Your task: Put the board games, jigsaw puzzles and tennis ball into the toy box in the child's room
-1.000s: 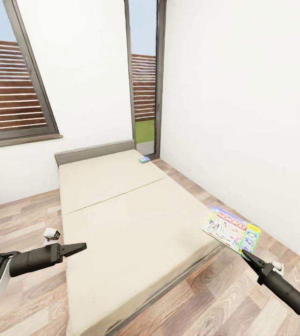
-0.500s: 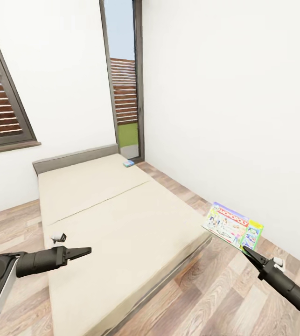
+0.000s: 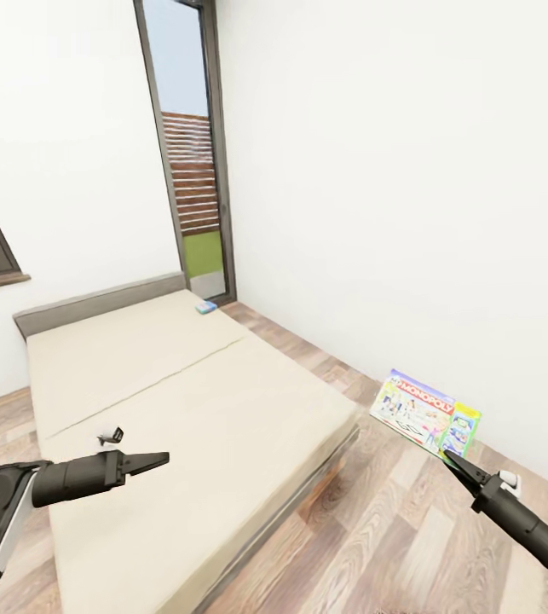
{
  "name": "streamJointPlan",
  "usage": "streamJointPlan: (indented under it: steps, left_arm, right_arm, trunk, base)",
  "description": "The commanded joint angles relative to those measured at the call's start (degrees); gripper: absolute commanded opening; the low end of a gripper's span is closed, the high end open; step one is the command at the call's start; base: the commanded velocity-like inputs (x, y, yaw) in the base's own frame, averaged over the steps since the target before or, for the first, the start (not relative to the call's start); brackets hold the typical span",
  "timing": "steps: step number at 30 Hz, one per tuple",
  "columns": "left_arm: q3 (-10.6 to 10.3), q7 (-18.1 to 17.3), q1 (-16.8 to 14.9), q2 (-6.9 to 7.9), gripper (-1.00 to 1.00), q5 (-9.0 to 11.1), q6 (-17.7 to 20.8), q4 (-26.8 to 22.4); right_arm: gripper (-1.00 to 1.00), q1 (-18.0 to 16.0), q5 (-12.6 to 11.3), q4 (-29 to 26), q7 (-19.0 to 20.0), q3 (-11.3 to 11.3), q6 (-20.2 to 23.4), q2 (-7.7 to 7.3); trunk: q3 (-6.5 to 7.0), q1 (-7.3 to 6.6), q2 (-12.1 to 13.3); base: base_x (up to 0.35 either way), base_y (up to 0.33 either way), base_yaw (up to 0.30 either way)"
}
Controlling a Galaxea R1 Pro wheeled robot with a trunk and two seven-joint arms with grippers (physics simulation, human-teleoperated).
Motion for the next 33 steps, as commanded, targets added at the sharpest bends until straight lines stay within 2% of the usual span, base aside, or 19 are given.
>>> streamJointPlan:
  steps: [1,33]
  left_arm:
    - [0.0,-0.1,0.0,0.01,1.00,0.0,0.6,0.0]
    - [0.0,1.7,0.0,0.03,1.00,0.1,0.7,0.0]
  right_arm:
    - [-1.00,-0.1,-0.2,0.0,0.1,-0.1,0.5,0.00]
    - [-1.00,-0.1,-0.3,0.6,0.1,-0.2,0.2,-0.30]
  trunk:
    - [0.18,-0.22,0.4]
    - [7.91,-7.25,13.2]
  base:
    - [0.000,0.000,-0.241]
    - [0.000,0.000,-0.241]
